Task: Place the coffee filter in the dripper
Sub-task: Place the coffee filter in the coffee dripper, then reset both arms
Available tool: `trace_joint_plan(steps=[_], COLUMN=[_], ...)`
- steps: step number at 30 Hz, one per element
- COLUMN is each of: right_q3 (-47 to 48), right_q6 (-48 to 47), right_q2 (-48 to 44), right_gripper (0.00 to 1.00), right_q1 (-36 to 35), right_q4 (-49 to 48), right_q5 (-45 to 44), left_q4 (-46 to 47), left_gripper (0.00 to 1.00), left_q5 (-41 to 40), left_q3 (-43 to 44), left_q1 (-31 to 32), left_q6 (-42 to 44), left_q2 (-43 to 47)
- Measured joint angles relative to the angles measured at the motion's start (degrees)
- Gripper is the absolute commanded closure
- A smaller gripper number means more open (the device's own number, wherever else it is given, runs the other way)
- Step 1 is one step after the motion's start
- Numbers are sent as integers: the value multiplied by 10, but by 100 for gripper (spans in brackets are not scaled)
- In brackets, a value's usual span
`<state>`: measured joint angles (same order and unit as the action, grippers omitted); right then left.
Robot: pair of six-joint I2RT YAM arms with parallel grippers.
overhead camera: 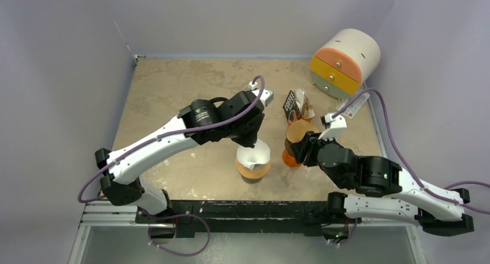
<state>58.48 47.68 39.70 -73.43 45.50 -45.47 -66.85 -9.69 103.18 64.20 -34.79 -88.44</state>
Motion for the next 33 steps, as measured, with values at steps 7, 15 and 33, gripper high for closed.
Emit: trace_joint_plan(steps=[7,15,33], right_q3=[45,131,220], right_q6=[-101,-201,-351], right_q2=[28,94,200], right_gripper=[27,1,1], right_q1=[0,17,443], right_q4=[10,34,-25], right_q5=[-17,-98,47], left_q4=[51,94,220], left_gripper=[46,24,20], left_q5=[-31,-76,-127], left_q3=[-22,-93,-211], left_q1=[0,-66,-268], left_q6=[81,145,221], left_q2=[80,153,224])
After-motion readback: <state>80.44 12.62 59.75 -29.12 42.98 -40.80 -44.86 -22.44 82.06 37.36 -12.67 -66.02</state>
